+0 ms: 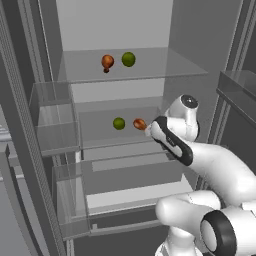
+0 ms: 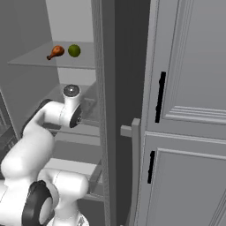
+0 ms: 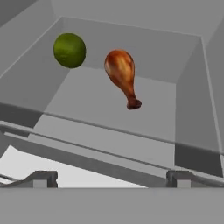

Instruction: Place one lime and one chicken drumstick in each tupperware on the nearby counter, to pack two identical lunches.

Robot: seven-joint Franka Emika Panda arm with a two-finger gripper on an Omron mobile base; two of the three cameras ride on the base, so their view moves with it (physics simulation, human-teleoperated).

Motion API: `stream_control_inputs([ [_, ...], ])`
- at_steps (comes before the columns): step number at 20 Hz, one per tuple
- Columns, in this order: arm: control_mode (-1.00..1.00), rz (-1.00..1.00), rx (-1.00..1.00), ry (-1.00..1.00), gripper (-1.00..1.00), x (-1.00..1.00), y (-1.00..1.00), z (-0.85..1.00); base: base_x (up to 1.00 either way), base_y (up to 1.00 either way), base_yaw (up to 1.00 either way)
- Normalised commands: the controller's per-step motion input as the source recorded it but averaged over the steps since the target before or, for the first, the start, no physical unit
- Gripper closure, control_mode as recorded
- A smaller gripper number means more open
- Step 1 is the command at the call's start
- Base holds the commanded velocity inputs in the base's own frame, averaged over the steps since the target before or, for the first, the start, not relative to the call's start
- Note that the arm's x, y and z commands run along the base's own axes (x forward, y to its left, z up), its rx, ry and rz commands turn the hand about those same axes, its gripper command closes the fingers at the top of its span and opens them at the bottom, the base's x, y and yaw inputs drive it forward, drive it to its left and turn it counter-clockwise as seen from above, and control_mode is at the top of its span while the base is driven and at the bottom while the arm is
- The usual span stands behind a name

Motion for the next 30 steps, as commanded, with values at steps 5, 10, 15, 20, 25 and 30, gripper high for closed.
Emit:
stream_control_inputs([
  [5, -1.0, 0.0, 0.0, 0.0, -1.0, 0.93, 0.0, -0.12, 0.0, 0.0, 0.0],
  [10, -1.0, 0.0, 0.0, 0.0, -1.0, 0.62, 0.0, -0.3, 0.0, 0.0, 0.0],
  [15, -1.0, 0.02, 0.0, 0.0, -1.0, 0.46, 0.0, -0.39, 0.0, 0.0, 0.0],
  [20, -1.0, 0.03, 0.0, 0.03, -1.0, 0.56, 0.0, -0.11, 0.0, 0.0, 0.0],
  [25, -1.0, 0.05, -0.01, 0.03, -1.0, 0.33, 0.02, -0.43, 0.0, 0.0, 0.0],
  [30, -1.0, 0.06, -0.04, 0.03, 1.0, 0.21, 0.21, -0.61, 0.0, 0.0, 0.0],
])
